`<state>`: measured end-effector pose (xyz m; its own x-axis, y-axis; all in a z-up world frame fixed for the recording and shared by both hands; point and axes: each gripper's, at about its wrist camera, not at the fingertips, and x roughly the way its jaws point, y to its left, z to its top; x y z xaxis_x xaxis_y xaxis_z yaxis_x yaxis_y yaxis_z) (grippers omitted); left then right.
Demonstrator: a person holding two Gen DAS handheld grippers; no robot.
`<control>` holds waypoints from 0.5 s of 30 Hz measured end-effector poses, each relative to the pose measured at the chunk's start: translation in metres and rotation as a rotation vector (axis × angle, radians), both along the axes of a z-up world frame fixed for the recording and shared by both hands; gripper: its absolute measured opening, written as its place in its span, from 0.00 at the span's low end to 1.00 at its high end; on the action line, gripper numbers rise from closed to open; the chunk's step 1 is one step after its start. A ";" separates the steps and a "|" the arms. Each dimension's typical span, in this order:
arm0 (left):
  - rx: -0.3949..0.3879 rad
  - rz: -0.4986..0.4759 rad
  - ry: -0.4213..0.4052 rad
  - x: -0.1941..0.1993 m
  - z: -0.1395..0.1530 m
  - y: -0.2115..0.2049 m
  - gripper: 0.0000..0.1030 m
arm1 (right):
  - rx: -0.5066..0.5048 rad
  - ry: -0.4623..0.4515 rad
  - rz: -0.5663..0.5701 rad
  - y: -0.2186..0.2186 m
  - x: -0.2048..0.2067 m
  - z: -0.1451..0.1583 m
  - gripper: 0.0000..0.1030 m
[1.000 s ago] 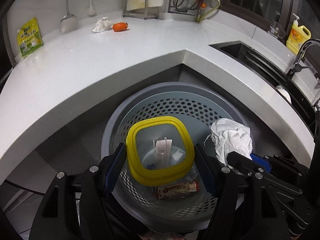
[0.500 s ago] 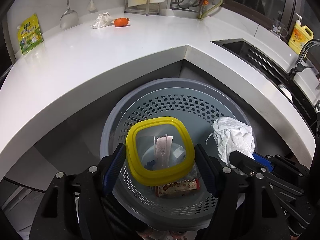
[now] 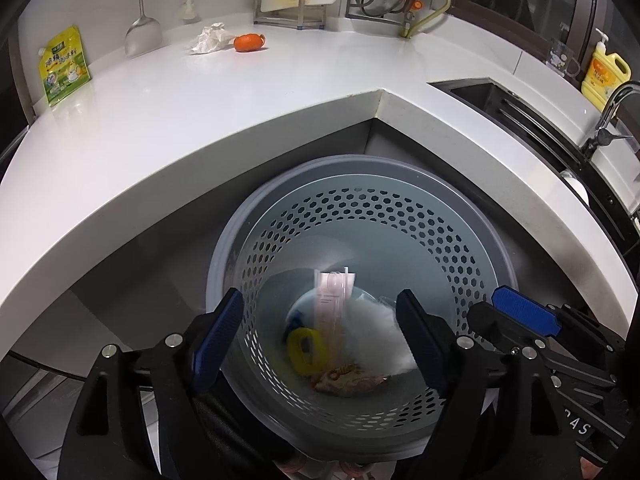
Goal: Collect trash
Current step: 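Open both tools to drop the container and tissue into the bin, then move both tools back toward the paper and orange peel on the counter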
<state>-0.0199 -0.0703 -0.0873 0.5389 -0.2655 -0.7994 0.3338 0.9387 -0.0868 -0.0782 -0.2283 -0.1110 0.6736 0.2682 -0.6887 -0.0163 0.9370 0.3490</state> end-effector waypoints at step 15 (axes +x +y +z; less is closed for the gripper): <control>0.004 0.069 -0.097 -0.005 0.017 0.015 0.94 | -0.021 -0.031 -0.015 -0.001 -0.005 0.008 0.56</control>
